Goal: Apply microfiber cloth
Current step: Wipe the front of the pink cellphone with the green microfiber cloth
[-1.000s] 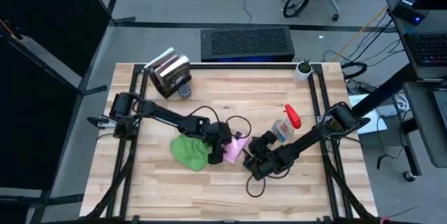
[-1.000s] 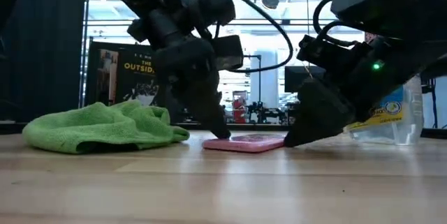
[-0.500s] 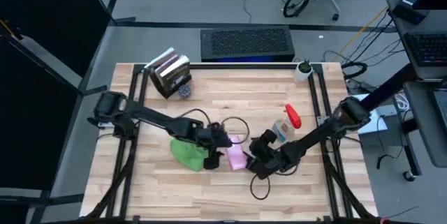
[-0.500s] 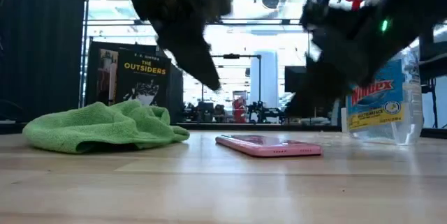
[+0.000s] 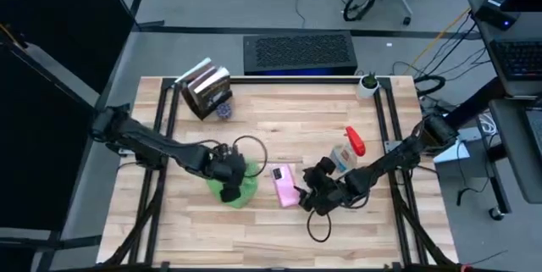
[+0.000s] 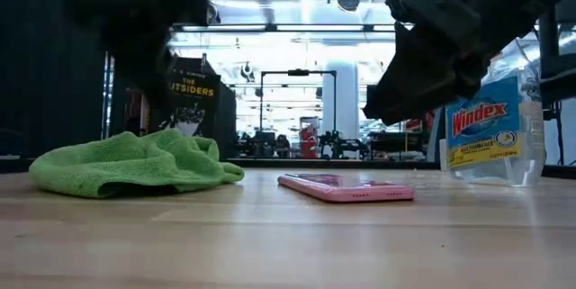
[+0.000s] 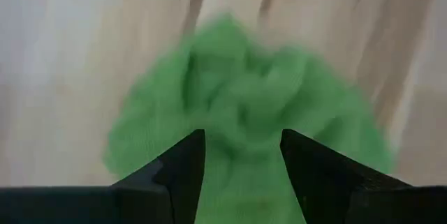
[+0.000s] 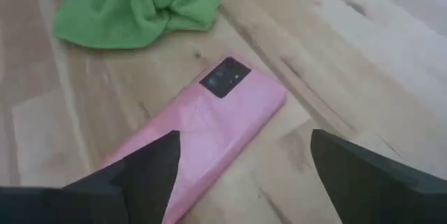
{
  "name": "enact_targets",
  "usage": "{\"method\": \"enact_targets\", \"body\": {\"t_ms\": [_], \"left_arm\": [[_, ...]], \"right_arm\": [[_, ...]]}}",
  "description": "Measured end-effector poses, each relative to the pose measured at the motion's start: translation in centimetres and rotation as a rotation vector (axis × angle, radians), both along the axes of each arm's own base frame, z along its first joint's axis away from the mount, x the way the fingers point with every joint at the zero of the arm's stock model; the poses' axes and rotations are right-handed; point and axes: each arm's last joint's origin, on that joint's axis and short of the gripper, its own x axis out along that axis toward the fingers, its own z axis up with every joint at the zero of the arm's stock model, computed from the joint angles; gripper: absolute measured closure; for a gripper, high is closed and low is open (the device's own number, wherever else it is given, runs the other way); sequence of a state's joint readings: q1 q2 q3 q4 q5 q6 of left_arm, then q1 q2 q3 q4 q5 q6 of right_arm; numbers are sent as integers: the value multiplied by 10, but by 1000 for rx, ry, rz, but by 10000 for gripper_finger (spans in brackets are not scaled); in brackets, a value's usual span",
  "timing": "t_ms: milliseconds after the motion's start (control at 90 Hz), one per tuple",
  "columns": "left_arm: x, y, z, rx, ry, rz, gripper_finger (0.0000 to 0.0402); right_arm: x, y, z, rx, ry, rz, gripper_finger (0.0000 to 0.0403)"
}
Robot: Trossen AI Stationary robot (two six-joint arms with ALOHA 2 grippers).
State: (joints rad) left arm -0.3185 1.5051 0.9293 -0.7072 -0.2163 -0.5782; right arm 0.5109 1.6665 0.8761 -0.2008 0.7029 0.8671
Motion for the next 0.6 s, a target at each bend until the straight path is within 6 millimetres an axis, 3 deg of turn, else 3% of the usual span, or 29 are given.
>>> {"method": "enact_targets", "body": {"t_ms": [211,411,600], "left_arm": [[-10,-3,-17,-71,9,79,223],[3,6,-47,-222,-104,76,223],[4,12,-75,-225,-62,89,224]], "right_arm": [[-1,2,0,-16,10,22,101],[-1,2,-1,-33,17,32,101],[2,4,-12,-42,40,34,101]]}}
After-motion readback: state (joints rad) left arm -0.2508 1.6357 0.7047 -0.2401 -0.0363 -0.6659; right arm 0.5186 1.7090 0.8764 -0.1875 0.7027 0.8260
